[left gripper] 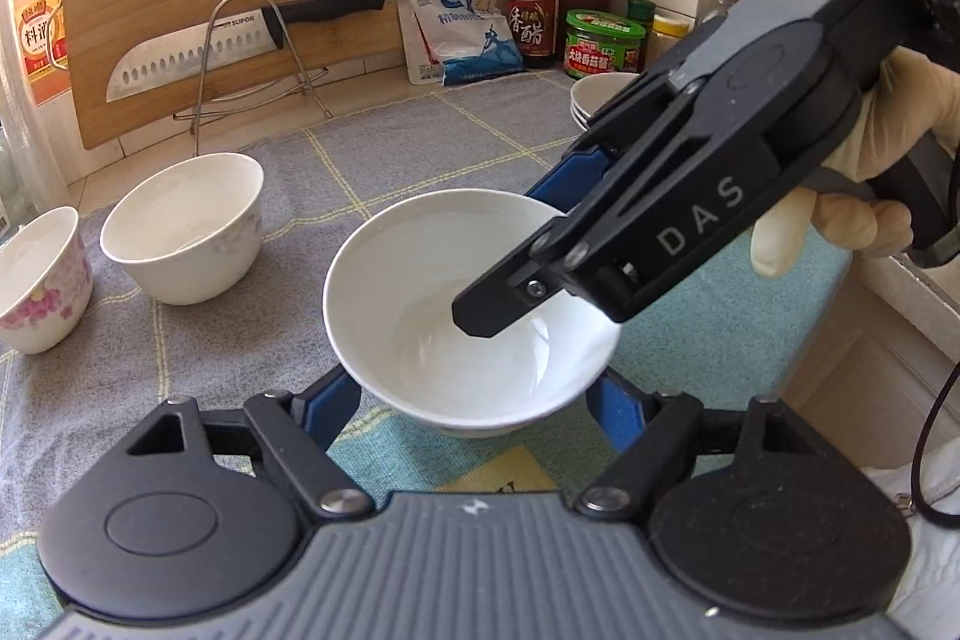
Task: Organize plates and bowls
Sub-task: 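Carry the white bowl with the right gripper and set it beside the other bowls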
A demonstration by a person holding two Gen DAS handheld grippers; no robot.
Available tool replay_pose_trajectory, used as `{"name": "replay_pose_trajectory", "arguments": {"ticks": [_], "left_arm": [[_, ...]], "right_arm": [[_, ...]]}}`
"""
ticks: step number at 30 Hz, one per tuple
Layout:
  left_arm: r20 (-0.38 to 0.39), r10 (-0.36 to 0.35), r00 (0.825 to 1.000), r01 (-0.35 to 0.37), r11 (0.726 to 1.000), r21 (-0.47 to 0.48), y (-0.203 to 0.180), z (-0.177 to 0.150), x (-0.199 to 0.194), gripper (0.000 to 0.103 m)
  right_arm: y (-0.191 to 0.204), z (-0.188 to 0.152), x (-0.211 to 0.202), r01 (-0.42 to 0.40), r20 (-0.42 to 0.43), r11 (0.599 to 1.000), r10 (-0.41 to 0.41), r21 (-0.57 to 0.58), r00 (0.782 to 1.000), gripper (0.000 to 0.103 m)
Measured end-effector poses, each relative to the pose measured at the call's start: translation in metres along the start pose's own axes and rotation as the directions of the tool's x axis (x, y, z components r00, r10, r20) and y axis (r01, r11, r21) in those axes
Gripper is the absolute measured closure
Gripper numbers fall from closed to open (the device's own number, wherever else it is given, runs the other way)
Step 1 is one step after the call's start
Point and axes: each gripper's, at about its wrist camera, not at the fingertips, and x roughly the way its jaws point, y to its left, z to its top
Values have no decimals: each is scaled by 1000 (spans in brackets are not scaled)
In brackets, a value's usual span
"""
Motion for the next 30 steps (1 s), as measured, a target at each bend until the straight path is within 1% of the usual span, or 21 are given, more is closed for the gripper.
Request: {"name": "replay_pose_trajectory", "arguments": {"ticks": [7, 9, 10, 11, 12, 13, 14, 16, 21, 24, 26, 30], "left_arm": [[-22, -14, 1000, 14, 1000, -19, 0, -1, 6, 21], [-19, -15, 1000, 15, 1000, -22, 1, -1, 7, 21], [-14, -17, 1000, 17, 1000, -20, 1, -2, 7, 20], [-6, -18, 1000, 18, 1000, -13, 1, -1, 7, 17], [-1, -16, 1000, 16, 1000, -8, 1, 0, 7, 12], [3, -16, 1000, 16, 1000, -4, 0, 1, 6, 10], [9, -17, 1000, 17, 1000, -4, 0, 1, 5, 8], [8, -19, 1000, 20, 1000, -8, 1, 1, 5, 7], [4, -1, 1000, 1, 1000, -15, 2, -1, 0, 7], [4, 27, 1000, -27, 1000, -9, 2, -1, -5, 7], [9, 30, 1000, -30, 1000, -10, 3, -1, -10, 7], [18, 28, 999, -27, 999, -39, 13, 0, -21, 4]], "right_arm": [[-5, -2, 2, -8, -8, 1000, 8, 5, 1000, 37], [-5, -2, 3, -5, -5, 1000, 5, 2, 1000, 35], [-5, -2, 4, -6, -4, 1000, 6, 1, 1000, 30], [-6, -2, 4, -11, 1, 1000, 11, 0, 1000, 22], [-6, -1, 4, -15, 9, 1000, 15, 0, 1000, 18], [-6, -1, 3, -16, 16, 1000, 16, -2, 1000, 12], [-6, 0, 3, -19, 21, 1000, 19, -6, 1000, 8], [-4, 2, 2, -13, 29, 1000, 13, -15, 1000, 4], [-1, 6, 1, 0, 41, 999, 2, -34, 999, 1], [2, 8, 1, 16, 44, 998, -14, -53, 999, 0], [3, 9, 1, 20, 45, 998, -18, -62, 999, 0], [7, 15, -2, 16, 53, 997, -12, -77, 999, 0]]}}
